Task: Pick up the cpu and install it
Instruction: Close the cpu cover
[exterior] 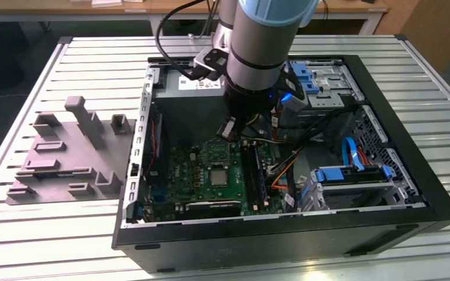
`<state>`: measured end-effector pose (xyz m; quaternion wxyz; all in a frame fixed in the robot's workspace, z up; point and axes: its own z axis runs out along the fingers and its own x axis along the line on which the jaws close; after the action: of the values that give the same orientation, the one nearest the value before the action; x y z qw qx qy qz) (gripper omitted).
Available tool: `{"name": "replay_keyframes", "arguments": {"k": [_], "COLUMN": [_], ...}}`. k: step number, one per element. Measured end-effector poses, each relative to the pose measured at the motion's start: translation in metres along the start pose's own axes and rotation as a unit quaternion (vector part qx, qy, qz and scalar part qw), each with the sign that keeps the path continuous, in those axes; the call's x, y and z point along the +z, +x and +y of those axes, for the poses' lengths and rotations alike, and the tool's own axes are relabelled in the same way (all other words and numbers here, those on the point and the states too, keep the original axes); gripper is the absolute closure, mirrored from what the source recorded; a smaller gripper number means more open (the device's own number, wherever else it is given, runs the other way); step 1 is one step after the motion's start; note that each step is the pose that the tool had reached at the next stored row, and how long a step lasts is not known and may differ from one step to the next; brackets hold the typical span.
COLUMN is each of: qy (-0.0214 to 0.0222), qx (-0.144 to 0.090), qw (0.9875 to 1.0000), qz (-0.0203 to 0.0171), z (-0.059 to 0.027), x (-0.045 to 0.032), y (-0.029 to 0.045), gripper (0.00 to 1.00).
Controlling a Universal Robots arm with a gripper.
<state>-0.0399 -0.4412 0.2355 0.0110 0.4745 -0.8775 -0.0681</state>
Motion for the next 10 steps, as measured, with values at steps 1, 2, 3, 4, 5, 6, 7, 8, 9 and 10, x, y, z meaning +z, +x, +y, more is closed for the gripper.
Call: {"name": "replay_keyframes", "arguments": {"k": [1,2,3,4,5,6,7,8,9,10], "qy": [-0.0001,-0.0003,-0.0005,-0.0008,-0.0010,-0.0011,-0.0013,-0.0016,-0.0019,-0.0023], "qx": [-0.002,-0.003,-0.004,-0.005,-0.006,-0.007,-0.010,-0.014,-0.020,-0.025], "qw": [1.0000,1.0000,1.0000,1.0000,1.0000,1.0000,0.9999,0.9999,0.9998,0.9997], "qz": [0.0004,0.0005,0.0007,0.0010,0.0013,0.0015,0.0018,0.0023,0.0030,0.0039], "z": [0.0001,0.0003,0.0005,0.0006,0.0007,0.0008,0.0009,0.0010,0.0010,0.0011], "x": [-0.0008,-0.0017,-0.0027,-0.0038,-0.0047,-0.0055,-0.0059,-0.0060,-0.0061,-0.0062], "y": [0.0000,-0.0001,-0.0001,-0.0001,-0.0002,-0.0002,-0.0003,-0.0002,-0.0002,-0.0001], "gripper": [0.89,0.89,0.89,0.89,0.89,0.89,0.89,0.89,0.89,0.89]}}
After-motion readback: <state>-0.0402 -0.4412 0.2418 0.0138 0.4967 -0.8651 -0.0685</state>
